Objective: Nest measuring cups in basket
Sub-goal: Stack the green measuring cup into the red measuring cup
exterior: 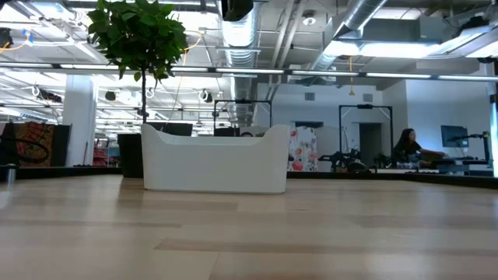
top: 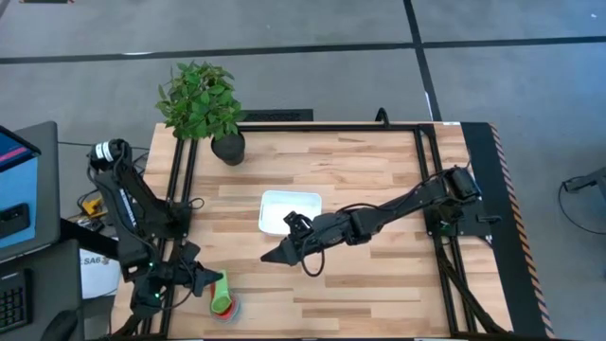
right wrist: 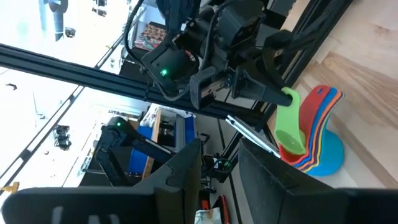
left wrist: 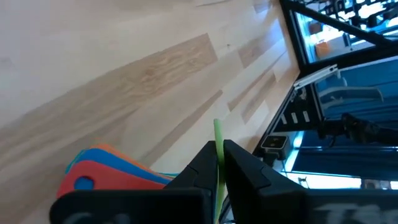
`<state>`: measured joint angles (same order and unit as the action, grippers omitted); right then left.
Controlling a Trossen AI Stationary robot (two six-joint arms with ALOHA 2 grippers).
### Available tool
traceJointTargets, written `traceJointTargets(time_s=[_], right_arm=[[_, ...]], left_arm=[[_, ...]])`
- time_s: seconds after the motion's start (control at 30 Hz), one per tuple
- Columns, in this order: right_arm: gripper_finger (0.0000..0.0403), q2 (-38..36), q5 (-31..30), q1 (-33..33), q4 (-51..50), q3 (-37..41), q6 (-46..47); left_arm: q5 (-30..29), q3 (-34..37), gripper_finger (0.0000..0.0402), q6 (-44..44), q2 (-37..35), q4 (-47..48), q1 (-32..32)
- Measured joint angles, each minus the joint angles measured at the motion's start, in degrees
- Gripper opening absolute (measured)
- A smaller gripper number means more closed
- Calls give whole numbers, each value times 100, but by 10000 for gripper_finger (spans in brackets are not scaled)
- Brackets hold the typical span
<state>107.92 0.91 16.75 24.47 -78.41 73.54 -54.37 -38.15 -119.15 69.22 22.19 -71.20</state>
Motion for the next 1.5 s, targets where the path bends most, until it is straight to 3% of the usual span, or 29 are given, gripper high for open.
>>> traceJointTargets(time_s=[0.2,0.4,0.53,0.8,1.0,1.27,1.5], right_arm=[[133,0,32,0,0,0,-4],[136,0,32,2,-2,0,-29],[136,0,32,2,-2,0,-46],[138,0,32,-9,-17,0,-70],[138,0,34,-9,-52,1,-93],[136,0,56,-42,-72,2,-157],[138,0,66,-51,-82,2,-199]], left_arm=[[94,2,60,139,-371,343,2],[831,2,121,88,-646,811,2],[928,4,143,86,-780,899,2],[1247,6,151,-65,-1008,1277,2],[783,-62,151,205,-1306,1348,7],[754,-75,151,-5,-1421,1843,7],[742,-75,151,589,-1374,1270,228]])
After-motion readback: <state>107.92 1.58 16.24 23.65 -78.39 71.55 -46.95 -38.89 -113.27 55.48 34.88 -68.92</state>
